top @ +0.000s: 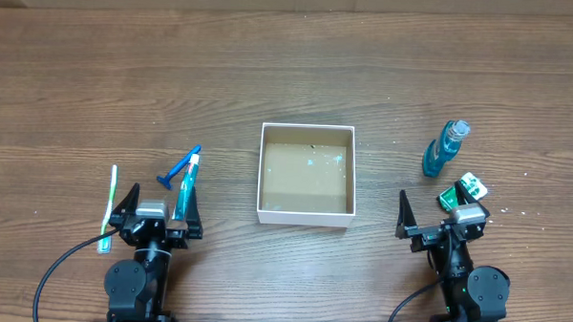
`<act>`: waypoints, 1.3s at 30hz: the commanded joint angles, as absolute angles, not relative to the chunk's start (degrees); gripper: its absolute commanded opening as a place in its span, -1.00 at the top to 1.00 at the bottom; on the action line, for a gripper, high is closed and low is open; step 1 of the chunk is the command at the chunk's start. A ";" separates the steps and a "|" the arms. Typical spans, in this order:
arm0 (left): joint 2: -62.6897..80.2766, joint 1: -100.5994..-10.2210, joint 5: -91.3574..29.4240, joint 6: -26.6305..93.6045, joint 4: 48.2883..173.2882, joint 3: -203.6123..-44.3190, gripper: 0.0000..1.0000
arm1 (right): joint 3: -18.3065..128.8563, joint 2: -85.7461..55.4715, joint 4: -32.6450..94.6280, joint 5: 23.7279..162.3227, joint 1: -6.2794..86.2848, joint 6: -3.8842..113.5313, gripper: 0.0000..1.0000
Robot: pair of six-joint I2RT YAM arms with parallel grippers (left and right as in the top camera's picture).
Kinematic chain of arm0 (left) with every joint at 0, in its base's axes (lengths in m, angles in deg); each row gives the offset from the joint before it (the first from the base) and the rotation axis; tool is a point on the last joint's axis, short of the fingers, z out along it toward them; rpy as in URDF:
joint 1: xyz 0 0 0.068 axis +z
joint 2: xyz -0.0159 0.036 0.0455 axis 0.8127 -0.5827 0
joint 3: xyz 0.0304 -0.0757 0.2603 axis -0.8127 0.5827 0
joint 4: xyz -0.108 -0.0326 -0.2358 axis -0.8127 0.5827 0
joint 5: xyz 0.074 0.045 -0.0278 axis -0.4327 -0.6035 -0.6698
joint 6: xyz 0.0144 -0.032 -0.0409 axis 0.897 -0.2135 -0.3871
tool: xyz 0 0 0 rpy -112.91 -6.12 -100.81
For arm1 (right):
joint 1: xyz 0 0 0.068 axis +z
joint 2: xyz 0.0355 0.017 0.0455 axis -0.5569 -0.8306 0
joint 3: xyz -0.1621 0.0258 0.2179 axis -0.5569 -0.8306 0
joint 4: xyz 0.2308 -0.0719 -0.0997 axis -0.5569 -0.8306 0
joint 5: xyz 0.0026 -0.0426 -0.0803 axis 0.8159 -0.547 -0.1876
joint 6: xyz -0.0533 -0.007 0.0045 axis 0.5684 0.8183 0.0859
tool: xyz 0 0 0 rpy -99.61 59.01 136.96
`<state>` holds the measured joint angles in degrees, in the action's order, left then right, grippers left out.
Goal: Pack container
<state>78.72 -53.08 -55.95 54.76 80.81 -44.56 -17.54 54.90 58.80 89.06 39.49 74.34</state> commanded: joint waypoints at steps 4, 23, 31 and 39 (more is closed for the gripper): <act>79.34 -52.45 -55.38 55.64 80.81 -44.34 -1.00 | -18.13 55.47 59.20 88.97 39.23 74.56 -1.00; 79.34 -52.45 -55.38 55.64 80.81 -44.34 -1.00 | -18.13 55.47 59.24 88.95 39.23 74.56 -1.00; 79.34 -52.49 -56.01 56.21 80.42 -44.34 -1.00 | -18.11 55.47 58.98 85.69 39.23 68.62 -1.00; 78.35 -52.49 -52.80 45.41 92.13 -53.78 -1.00 | -0.03 39.65 48.55 83.27 39.23 65.23 -1.00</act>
<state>78.72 -53.08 -54.73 49.06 87.52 -47.58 -8.43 46.75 50.61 84.73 39.49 66.12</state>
